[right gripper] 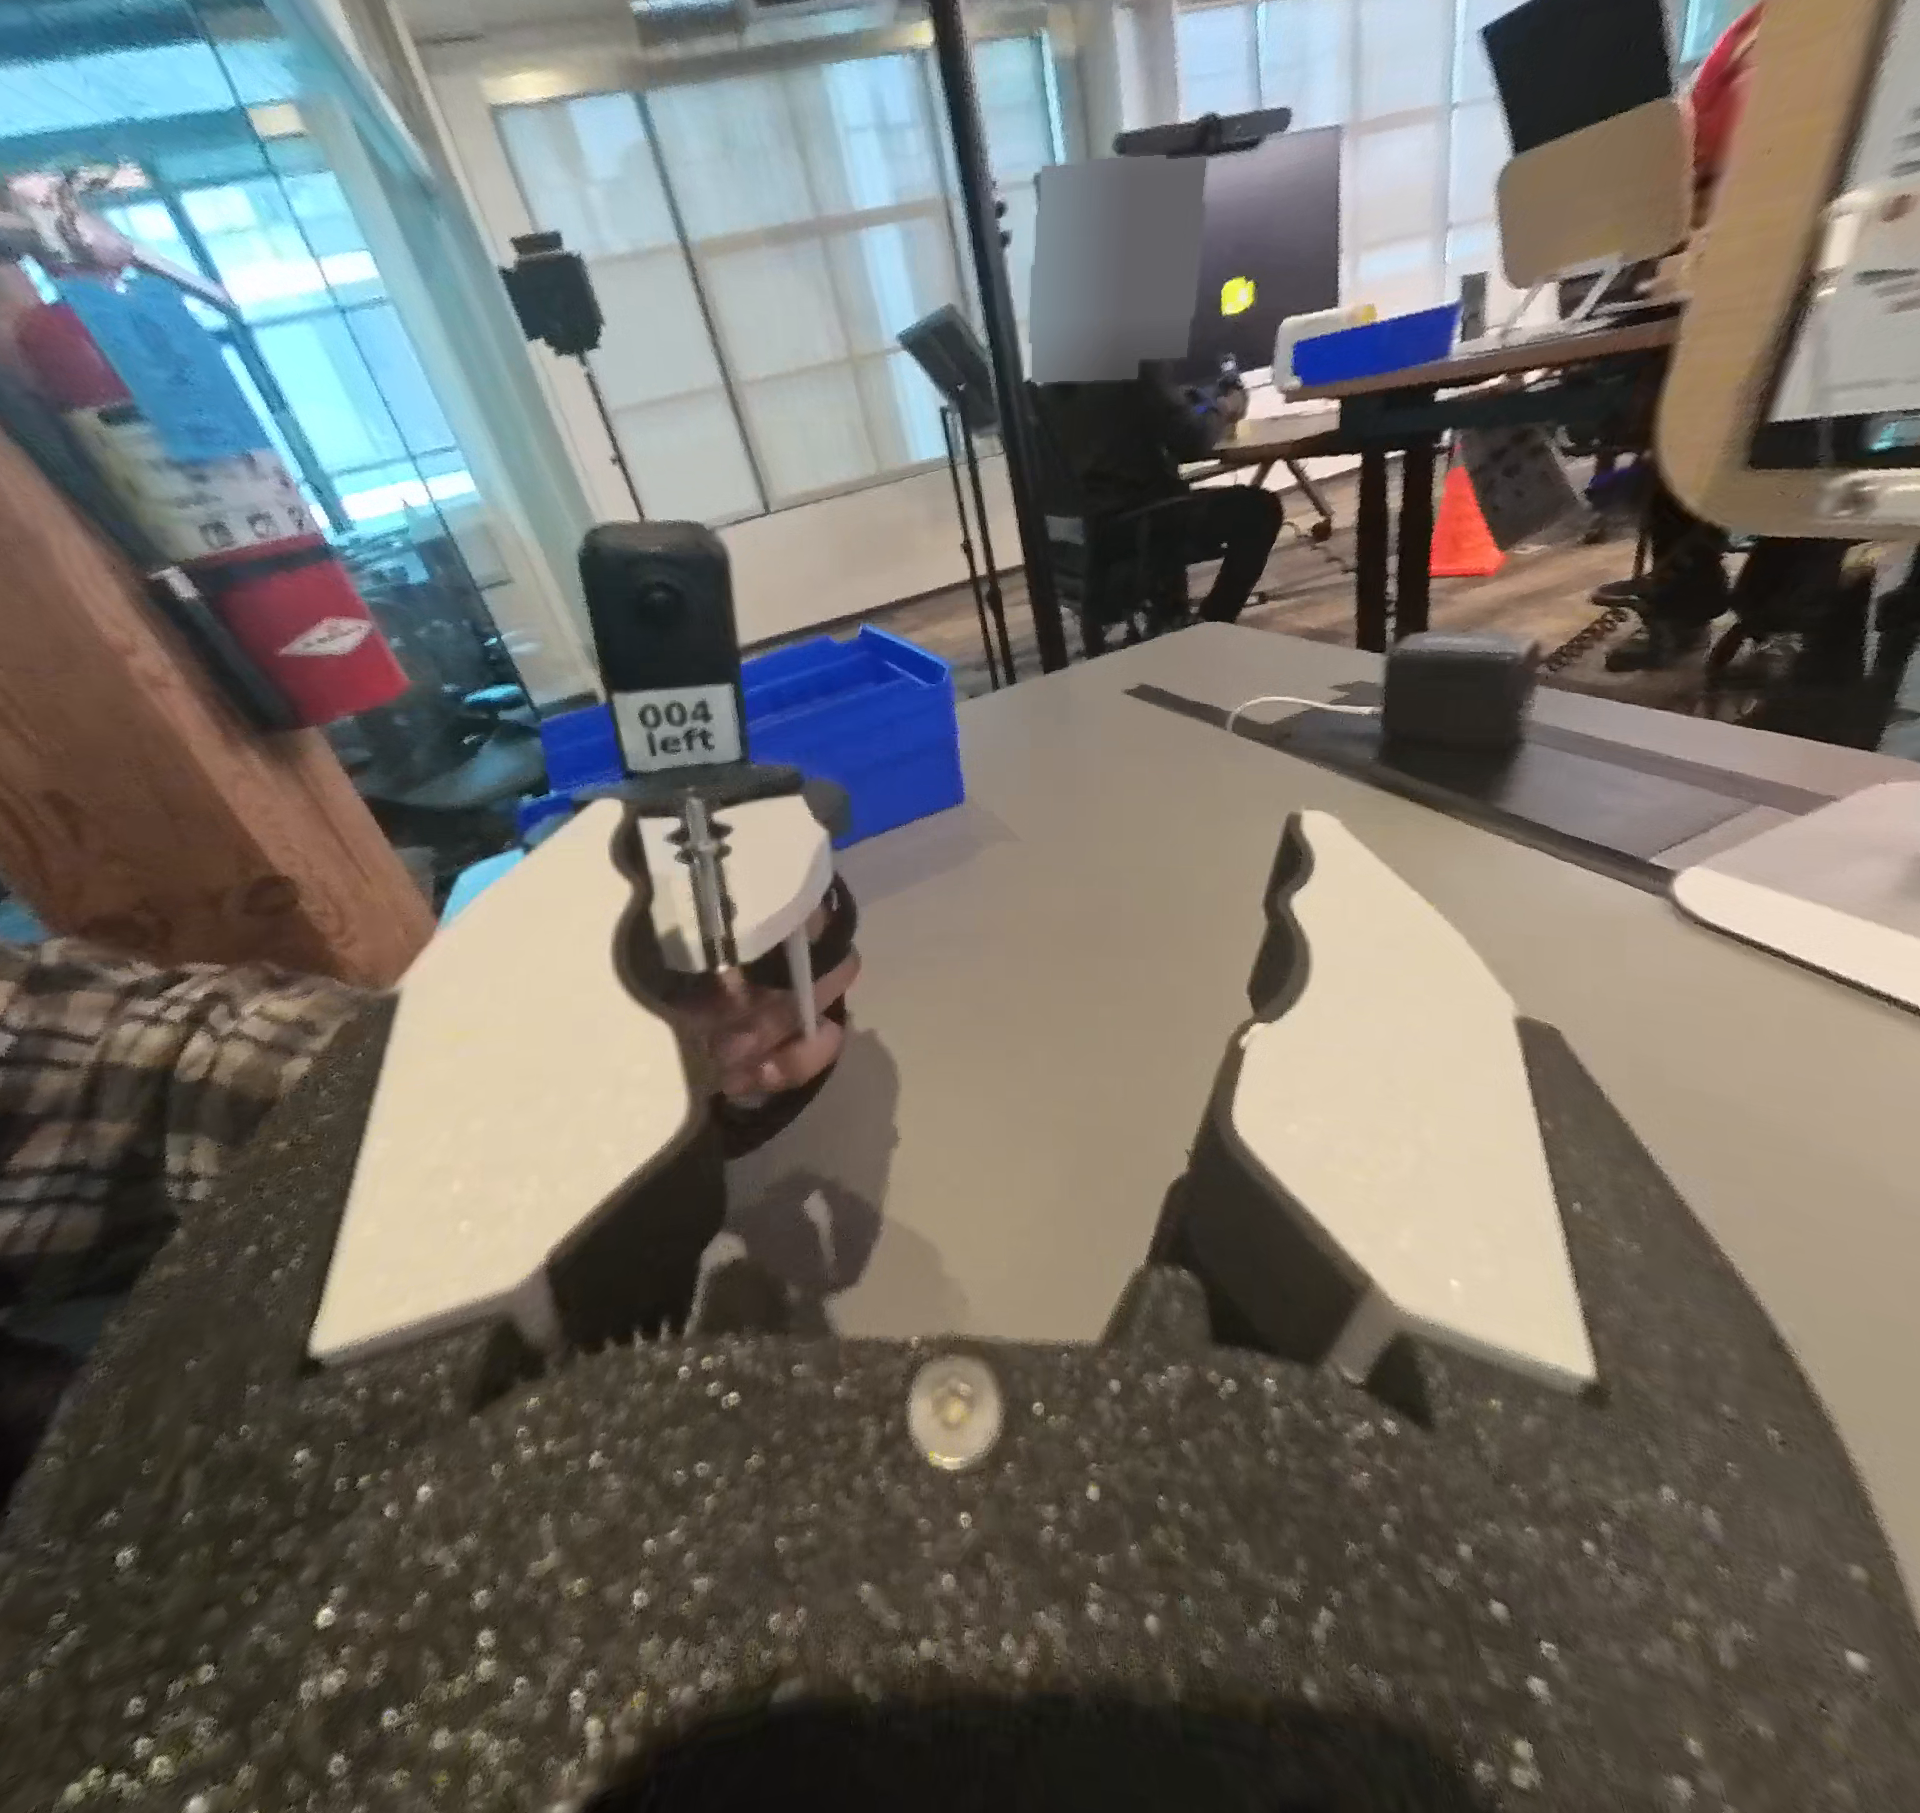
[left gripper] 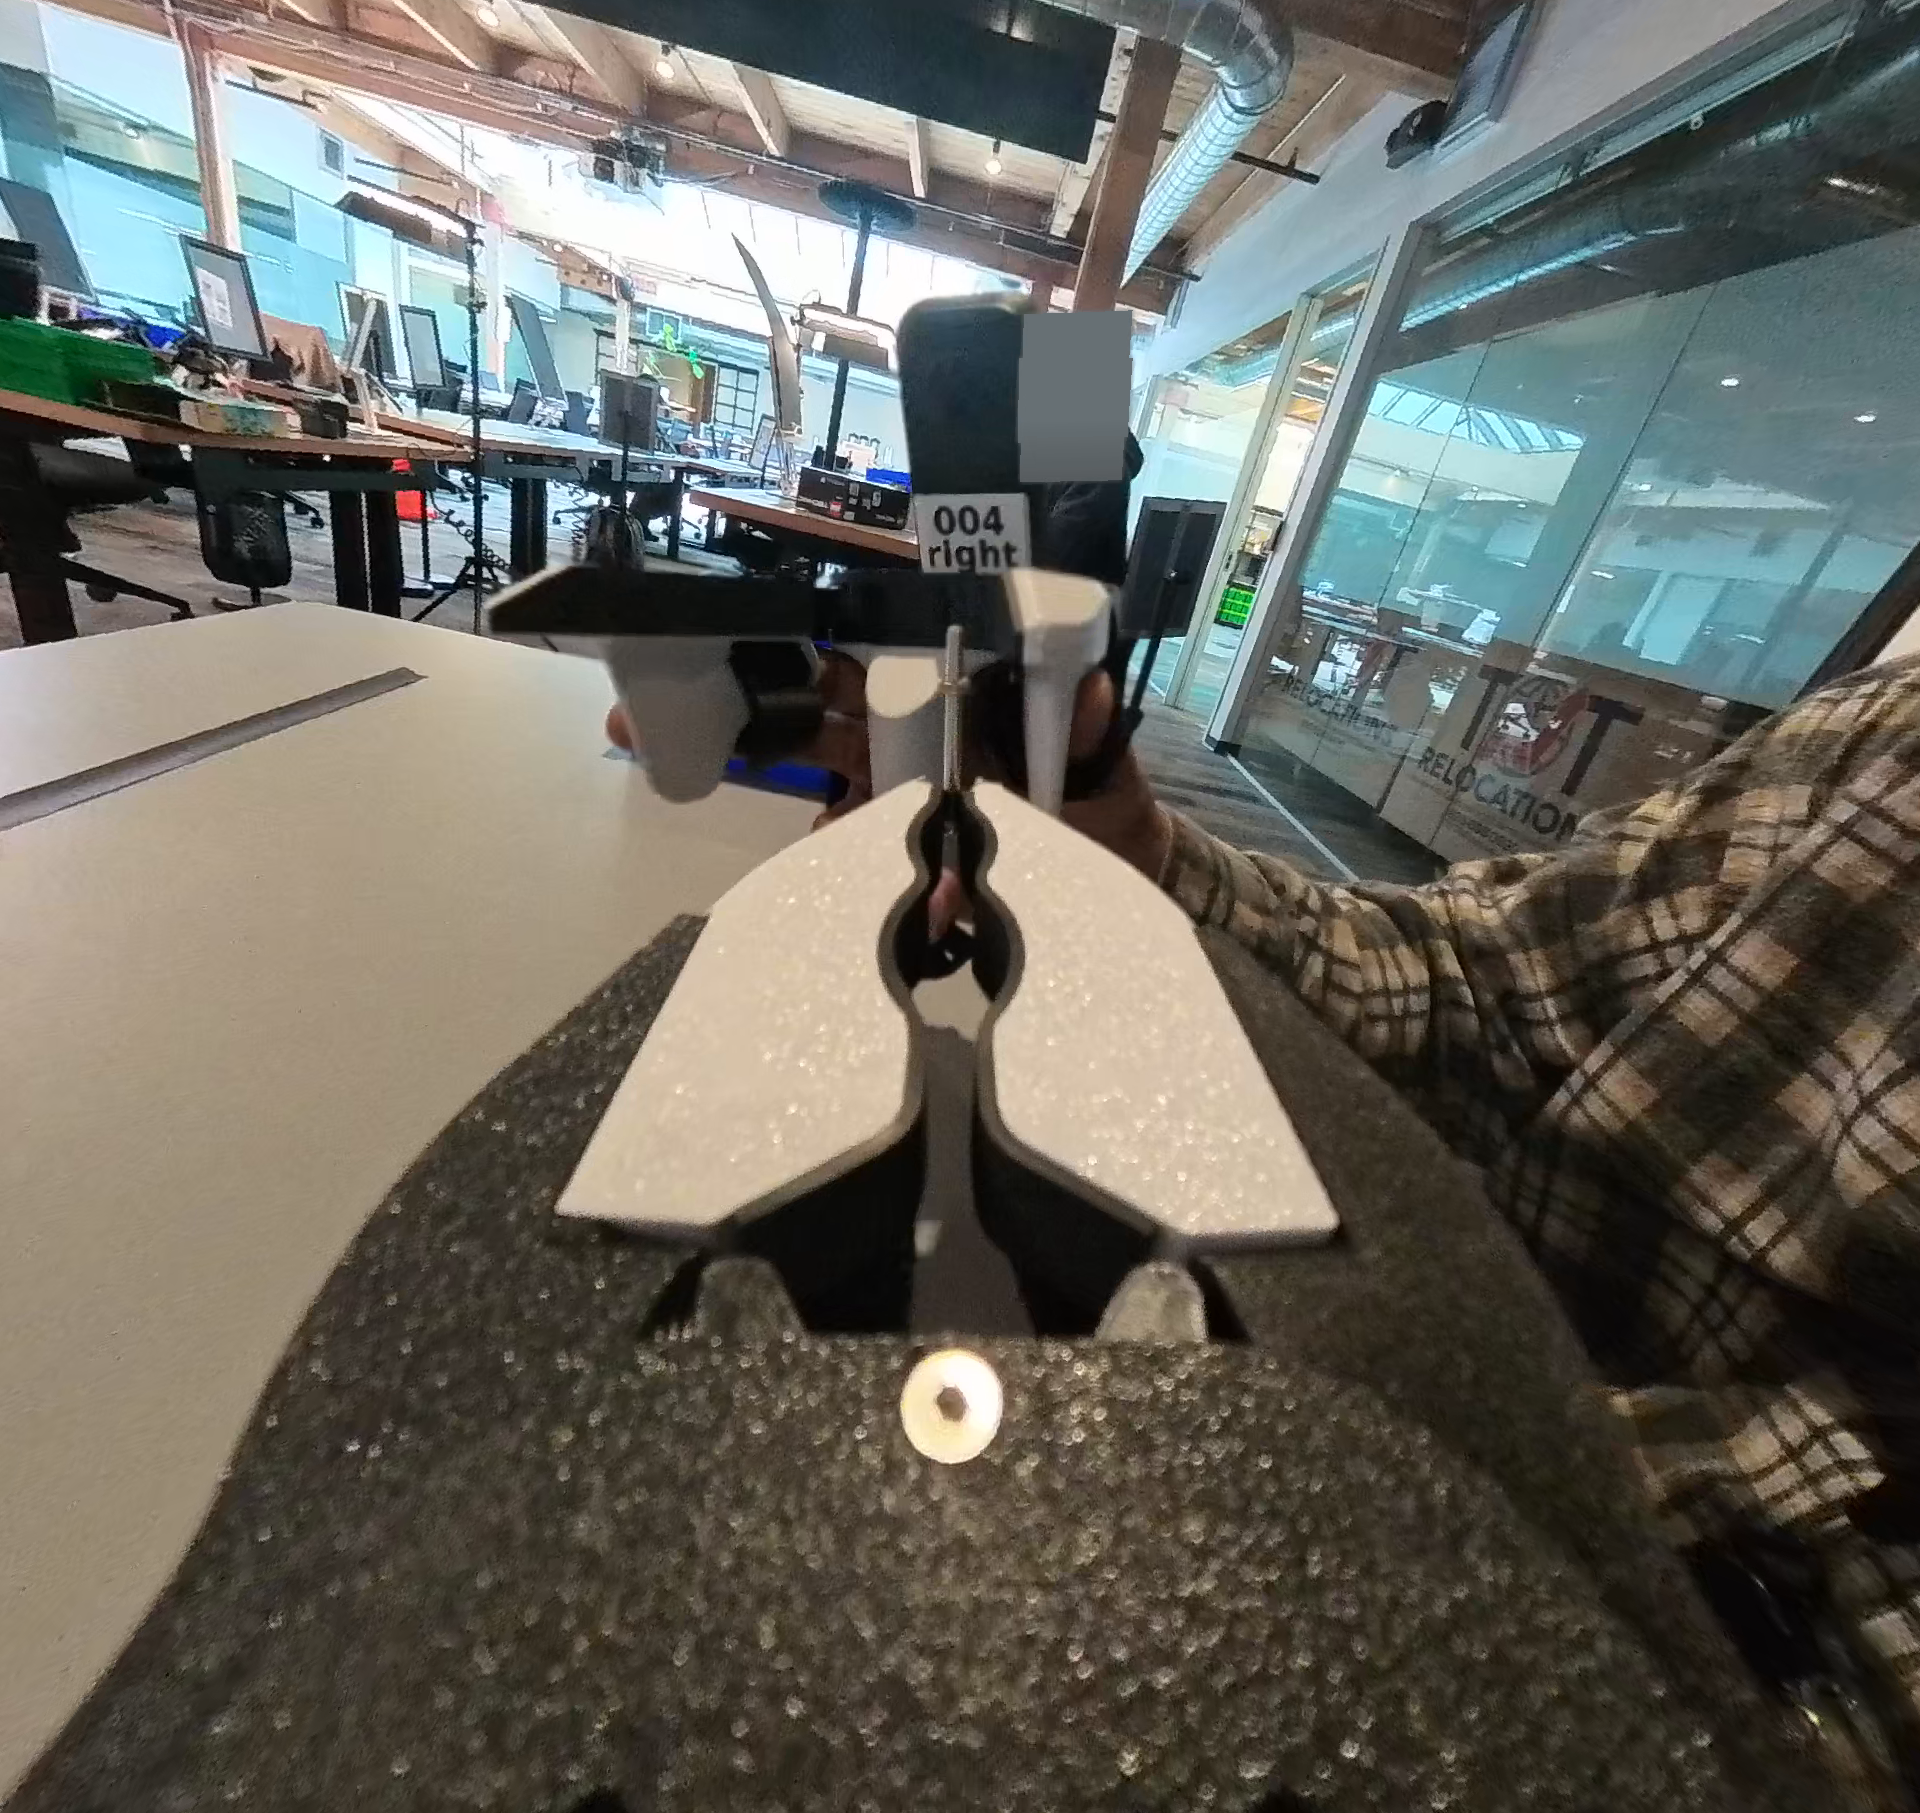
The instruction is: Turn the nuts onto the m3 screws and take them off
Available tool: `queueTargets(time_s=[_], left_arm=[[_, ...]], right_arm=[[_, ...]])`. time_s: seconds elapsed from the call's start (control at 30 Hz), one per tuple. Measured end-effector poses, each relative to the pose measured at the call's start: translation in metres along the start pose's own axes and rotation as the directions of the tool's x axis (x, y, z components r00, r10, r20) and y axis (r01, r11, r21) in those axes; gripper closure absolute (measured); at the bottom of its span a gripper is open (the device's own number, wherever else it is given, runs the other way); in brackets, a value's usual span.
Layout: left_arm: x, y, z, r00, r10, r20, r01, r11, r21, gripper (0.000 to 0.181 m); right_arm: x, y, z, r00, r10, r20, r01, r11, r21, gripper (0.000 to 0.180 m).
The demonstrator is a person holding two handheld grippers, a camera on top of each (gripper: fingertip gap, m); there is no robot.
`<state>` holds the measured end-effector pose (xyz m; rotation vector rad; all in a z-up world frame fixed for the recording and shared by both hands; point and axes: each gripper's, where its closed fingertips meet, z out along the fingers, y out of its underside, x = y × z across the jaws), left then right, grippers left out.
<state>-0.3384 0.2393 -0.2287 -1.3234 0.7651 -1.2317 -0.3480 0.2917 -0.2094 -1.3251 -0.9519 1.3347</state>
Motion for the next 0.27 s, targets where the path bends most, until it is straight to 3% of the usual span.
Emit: queueTargets(time_s=[0.17, 0.27], left_arm=[[0.002, -0.001, 0.000, 1.000, 0.014, -0.005, -0.014, 1.000, 0.000, 0.179], [0.002, -0.001, 0.000, 1.000, 0.011, -0.005, -0.011, 1.000, 0.001, 0.179]], right_arm=[[0.014, 0.006, -0.006, 0.998, 0.002, -0.062, -0.004, 1.000, -0.031, 0.069], [0.007, 0.000, -0.006, 0.999, 0.053, -0.005, -0.053, 0.998, 0.017, 0.068]])
